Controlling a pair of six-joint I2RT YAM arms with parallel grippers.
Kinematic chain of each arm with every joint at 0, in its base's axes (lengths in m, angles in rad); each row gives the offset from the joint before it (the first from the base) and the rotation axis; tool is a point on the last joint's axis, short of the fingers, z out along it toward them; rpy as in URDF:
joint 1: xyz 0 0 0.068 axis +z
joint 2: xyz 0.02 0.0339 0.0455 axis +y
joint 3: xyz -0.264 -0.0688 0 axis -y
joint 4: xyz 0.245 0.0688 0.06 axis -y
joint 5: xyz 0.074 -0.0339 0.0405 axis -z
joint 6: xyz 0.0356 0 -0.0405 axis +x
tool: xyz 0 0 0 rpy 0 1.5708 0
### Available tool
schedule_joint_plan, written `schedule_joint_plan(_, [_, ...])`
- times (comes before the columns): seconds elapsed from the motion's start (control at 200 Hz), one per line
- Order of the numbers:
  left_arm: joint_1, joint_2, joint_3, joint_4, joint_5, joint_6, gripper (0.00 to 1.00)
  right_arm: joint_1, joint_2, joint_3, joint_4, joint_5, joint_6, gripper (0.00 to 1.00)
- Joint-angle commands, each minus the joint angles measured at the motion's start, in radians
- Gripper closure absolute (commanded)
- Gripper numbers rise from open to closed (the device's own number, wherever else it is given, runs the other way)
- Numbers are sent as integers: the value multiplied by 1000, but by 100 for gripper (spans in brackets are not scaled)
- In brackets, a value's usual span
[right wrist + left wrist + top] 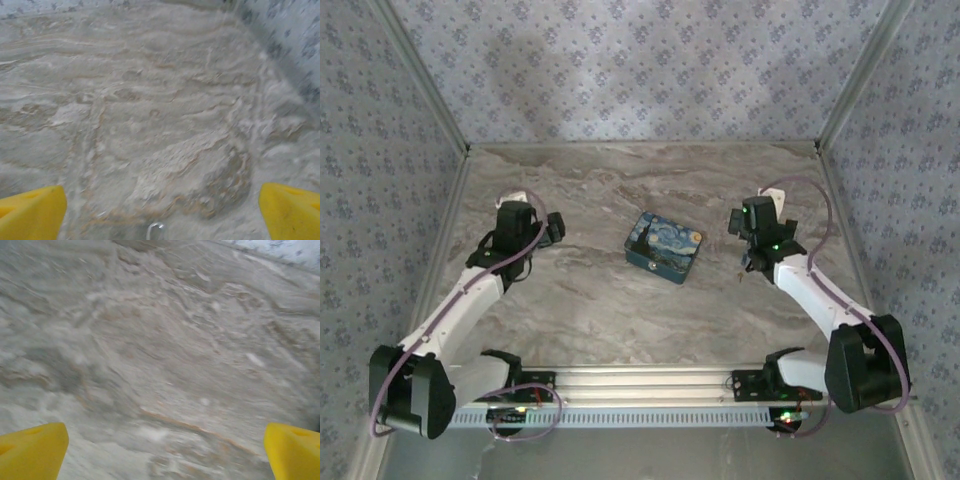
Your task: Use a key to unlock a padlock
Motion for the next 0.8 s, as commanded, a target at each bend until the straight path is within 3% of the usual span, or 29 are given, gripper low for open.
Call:
schedule_joint_plan(0.0, [63, 7, -65, 117, -138, 216, 0, -36, 34, -55, 182, 149, -131, 0])
schedule_joint_plan(0.24, [177, 81, -191, 377, -64, 220, 0, -107, 105, -155, 362, 90, -139, 0])
schedule_joint_plan(0.485, [220, 191, -325, 732, -3, 207, 0, -133, 186, -290, 723, 12, -253, 0])
schedule_joint_plan(0.545, [225, 224, -339, 790, 25, 216, 0, -142, 185, -321, 789, -72, -271, 0])
schedule_joint_plan(0.66, [232, 253, -296, 744, 74, 260, 0, -196, 239, -342, 862, -167, -258, 0])
schedule_joint_plan(0.794, [254, 267, -344, 900, 117, 345, 0, -251, 258, -339, 854, -305, -260, 0])
